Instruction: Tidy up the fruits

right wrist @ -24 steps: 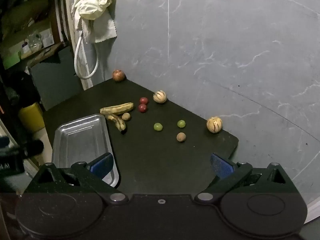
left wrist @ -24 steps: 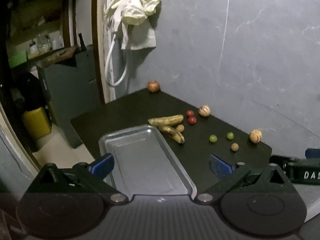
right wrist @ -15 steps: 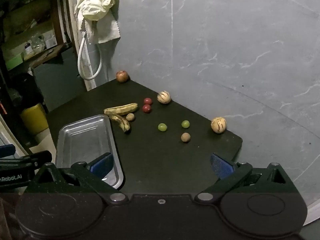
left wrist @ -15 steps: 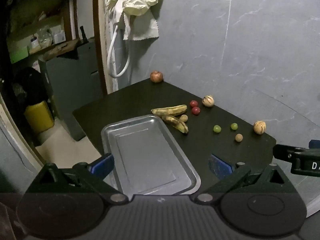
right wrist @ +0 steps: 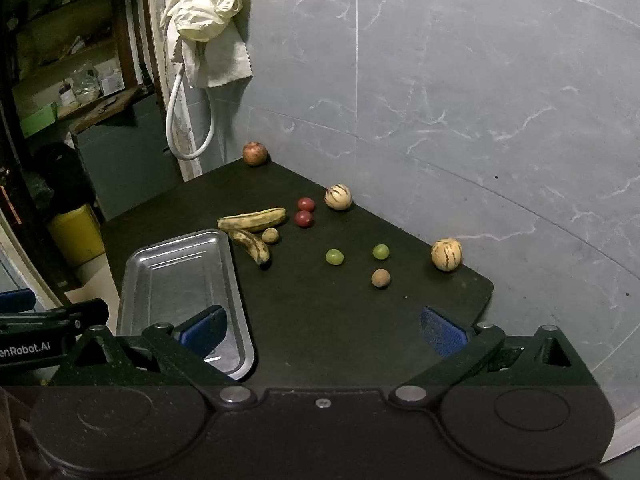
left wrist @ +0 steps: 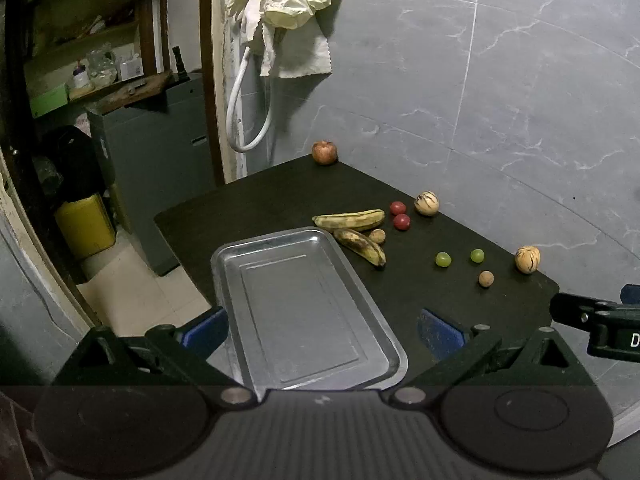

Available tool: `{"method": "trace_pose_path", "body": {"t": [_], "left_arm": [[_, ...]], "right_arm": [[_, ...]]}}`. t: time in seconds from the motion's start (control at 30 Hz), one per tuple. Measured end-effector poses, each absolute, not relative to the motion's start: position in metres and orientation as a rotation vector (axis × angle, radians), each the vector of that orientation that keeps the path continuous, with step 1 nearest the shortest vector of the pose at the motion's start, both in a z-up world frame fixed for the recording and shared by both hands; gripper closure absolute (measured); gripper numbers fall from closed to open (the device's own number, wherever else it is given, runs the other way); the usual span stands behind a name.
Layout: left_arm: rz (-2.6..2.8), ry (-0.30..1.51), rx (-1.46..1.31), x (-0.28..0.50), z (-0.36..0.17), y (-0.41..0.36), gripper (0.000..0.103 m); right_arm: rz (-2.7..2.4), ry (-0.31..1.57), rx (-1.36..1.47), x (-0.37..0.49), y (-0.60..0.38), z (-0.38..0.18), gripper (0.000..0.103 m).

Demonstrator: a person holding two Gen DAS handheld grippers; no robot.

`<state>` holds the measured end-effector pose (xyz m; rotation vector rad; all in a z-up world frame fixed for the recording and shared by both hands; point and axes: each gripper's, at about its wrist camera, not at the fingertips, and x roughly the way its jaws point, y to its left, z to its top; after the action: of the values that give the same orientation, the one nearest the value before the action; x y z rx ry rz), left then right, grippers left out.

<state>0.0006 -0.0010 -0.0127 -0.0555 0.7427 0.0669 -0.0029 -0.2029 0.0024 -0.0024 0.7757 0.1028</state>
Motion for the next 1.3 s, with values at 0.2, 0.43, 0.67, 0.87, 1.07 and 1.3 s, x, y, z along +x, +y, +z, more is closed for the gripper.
{"method": "trace_pose_path", "body": {"t": [0.2,0.43,0.67,0.87,1.07,1.3], "left_arm": [[0.063,0.744,-0.061,-0.0001,-0.0133,-0.0014,0.0],[0.06,0.747,-0.061,0.0017,-0.0125,-0.0032,0.0],[0.06,0.749,-0.063,0.0003,-0.0142,-0.0024,0.0],[0.061,0.75,-0.066,0.0003,-0.0148,-0.0024,0.0],[0.06,0.75,-0.067,0.0003,-0.0149,-0.0021,0.0],[0.06,0.749,-0.068,0.0,-0.0154,-0.0019,0.0]], "right_arm": [[0.1,0.771,-0.003,-0.0067,-0.2023,0.0001,0.0],[0.098,0.771,0.002,-0.0076,-0.2026,-0.0002,0.0],[0.097,0.768,0.001,-0.0081,-0.2027,-0.0006,0.0],[0.097,0.767,0.003,-0.0089,-0.2022,-0.0009,0.0],[0.096,0.766,0.002,-0.0096,-0.2016,-0.0012,0.0],[0.096,0.765,0.002,-0.0104,-0.2017,-0.0015,0.0]]}}
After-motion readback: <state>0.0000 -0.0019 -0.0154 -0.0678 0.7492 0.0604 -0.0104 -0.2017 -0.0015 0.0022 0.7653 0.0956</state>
